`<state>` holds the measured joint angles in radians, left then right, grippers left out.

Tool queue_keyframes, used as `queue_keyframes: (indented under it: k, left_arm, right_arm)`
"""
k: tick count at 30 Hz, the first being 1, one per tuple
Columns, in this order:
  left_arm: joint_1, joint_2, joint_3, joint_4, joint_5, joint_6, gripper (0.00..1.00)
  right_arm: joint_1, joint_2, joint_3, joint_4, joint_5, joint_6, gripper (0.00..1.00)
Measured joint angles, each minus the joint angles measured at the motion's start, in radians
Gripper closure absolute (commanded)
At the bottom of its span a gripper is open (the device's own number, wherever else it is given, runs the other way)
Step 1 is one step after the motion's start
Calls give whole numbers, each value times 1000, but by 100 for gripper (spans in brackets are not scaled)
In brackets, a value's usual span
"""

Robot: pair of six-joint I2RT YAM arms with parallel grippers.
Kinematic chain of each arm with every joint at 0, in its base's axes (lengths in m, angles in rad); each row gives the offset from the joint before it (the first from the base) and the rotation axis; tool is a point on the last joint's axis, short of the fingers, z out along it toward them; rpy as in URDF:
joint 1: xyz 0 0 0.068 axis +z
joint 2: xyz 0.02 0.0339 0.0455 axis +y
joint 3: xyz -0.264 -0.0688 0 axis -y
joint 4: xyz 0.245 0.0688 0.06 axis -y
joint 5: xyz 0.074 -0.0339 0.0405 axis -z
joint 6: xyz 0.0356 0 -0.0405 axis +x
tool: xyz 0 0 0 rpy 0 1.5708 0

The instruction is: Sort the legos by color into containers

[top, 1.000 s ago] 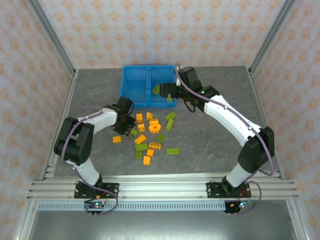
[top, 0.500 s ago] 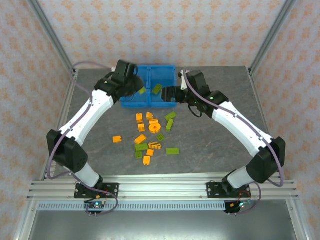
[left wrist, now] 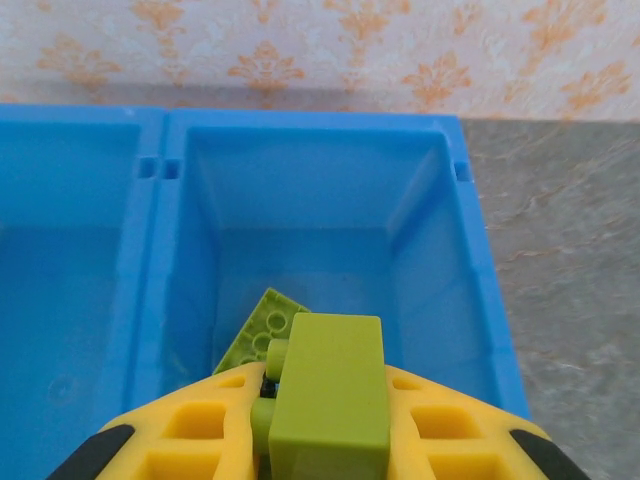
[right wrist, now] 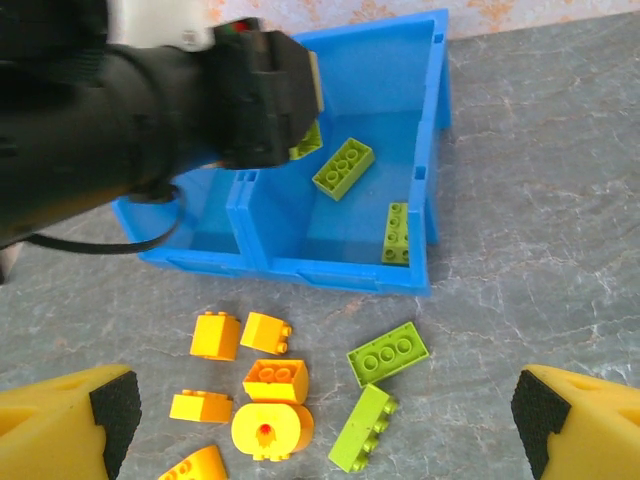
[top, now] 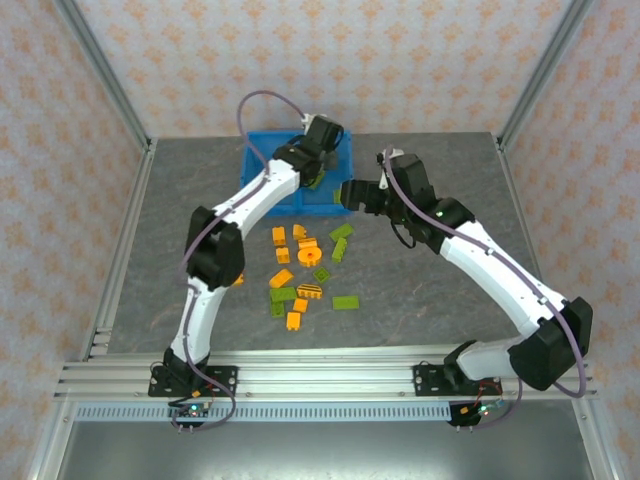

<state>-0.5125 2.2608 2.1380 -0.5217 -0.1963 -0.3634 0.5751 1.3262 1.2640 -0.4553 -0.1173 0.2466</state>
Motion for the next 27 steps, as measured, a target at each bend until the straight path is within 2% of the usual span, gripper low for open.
queue_keyframes:
  k: [5,11,14,18,24,27]
  left_arm:
    - [-18,137,172,-65,-33,17,76]
    - [-16,176,273,-146,-52,-37,66]
    - [-16,183,285,-170,-51,-65,62]
    - [-16,205,285,-199,-42,-99,49]
    - [-16,197,285,-224,-9,-111,45]
    - [-16,104,203,-223,10,-111,44]
  right_arm:
    - [0,-10,-13,-1,14,15,3]
    - [0,-41,-17,-3,18,27,3]
    - [0,-48,-17,-3,18,34,3]
    - [0,-49,-17,-3,18,40,3]
    - [0,-49,-22,-3,18,45,3]
    - [0,-49,-30,-2,19,48,3]
